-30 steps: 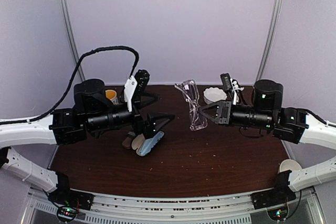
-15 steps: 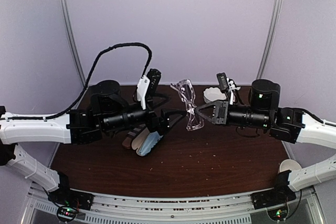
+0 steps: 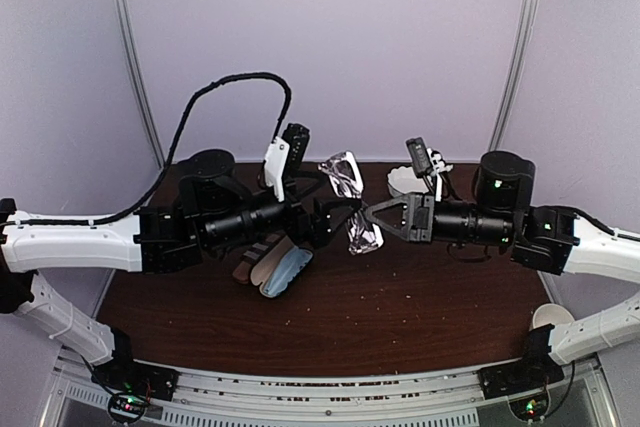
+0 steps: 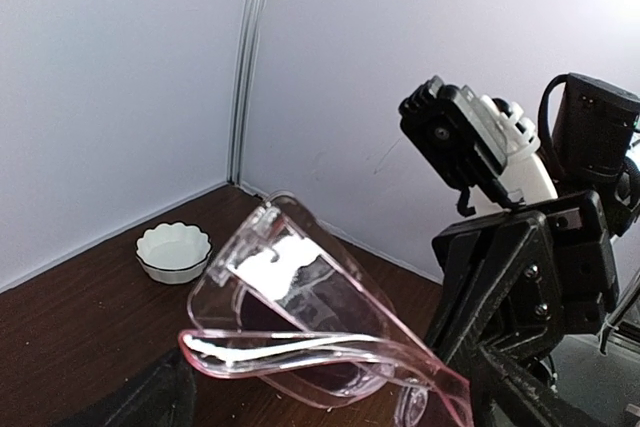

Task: Organize the sunglasses
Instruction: Place the sunglasses in the sunglasses case.

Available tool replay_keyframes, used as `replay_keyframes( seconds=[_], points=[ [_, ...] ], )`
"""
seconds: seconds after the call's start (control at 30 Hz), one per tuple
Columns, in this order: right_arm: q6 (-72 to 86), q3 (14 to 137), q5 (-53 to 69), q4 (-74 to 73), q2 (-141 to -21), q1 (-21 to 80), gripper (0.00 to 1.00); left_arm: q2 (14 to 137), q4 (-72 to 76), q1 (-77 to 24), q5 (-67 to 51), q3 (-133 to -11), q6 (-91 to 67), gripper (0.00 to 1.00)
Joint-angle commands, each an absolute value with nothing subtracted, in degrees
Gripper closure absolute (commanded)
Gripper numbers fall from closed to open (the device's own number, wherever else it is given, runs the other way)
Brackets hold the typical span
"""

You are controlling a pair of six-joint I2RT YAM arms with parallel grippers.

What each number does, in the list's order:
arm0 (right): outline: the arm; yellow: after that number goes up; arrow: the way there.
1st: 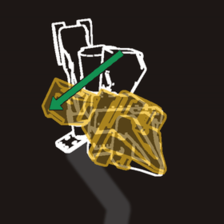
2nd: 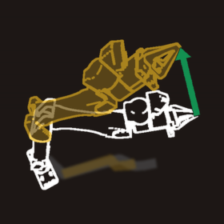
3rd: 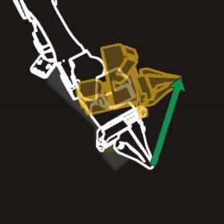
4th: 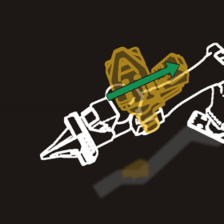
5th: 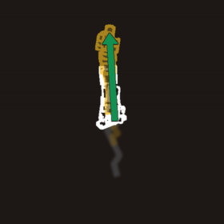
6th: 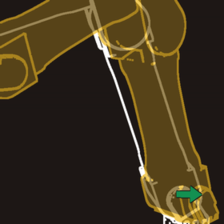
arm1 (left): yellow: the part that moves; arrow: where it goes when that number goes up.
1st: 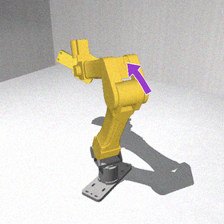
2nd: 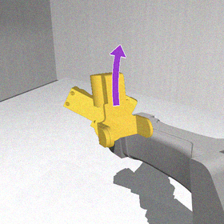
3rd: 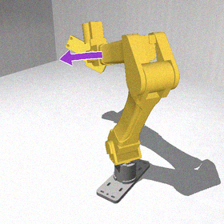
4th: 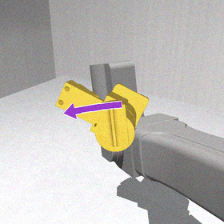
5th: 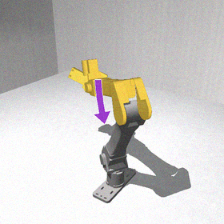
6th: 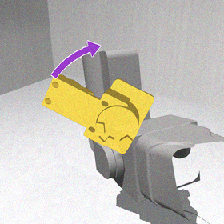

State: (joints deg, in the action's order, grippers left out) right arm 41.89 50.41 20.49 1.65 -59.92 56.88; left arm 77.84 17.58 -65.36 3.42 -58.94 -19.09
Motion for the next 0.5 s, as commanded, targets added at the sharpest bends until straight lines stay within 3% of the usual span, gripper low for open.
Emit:
replay_keyframes(
  seconds=[0.0,0.23,0.47],
  points=[
    [40.75,51.66,25.12,6.26,-59.31,58.31,1.00,78.69,20.12,-64.73,6.59,-59.76,-19.01,0.02],
    [40.82,52.41,16.67,0.07,-60.07,58.31,1.00,75.53,16.74,-64.69,7.63,-59.50,-15.84,0.02],
    [45.22,50.27,7.77,-3.28,-60.05,58.28,1.00,68.85,6.35,-64.68,16.09,-55.20,-12.03,0.02]
  ],
)
